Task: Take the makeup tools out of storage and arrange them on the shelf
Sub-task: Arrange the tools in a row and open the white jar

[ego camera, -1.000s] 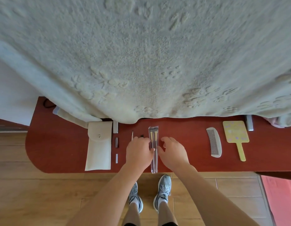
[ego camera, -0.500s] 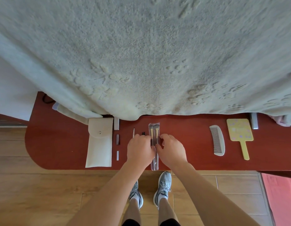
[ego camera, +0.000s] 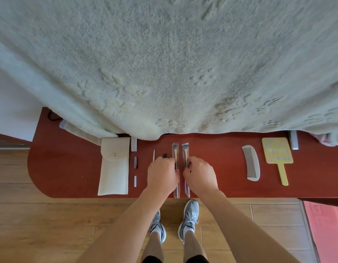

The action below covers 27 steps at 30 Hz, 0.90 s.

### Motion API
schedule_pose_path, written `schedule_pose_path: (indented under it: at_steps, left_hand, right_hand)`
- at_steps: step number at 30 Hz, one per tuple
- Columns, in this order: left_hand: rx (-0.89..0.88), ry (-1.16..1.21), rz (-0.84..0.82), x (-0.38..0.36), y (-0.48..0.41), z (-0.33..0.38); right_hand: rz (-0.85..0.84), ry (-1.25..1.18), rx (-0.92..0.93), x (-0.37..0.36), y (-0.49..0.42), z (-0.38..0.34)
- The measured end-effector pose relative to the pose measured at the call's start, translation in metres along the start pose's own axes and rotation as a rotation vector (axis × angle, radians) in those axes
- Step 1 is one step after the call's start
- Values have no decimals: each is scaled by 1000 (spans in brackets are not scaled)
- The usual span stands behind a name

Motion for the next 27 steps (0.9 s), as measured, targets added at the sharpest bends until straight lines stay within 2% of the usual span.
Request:
schedule_pose_path:
  at_steps: [27]
  left_hand:
    - [49, 25, -31, -18, -4, 49]
  right_hand:
    - [22, -56, -82, 23, 2, 44]
Point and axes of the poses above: each hand's wrist, its own y-axis away from the middle knuckle, its own x-axis out of the back of the hand, z = x × y, the point moved 1 cm from there along -y, towards the middle knuckle, and after that the axes turned 8 degrees about y, right-handed, at the moved point
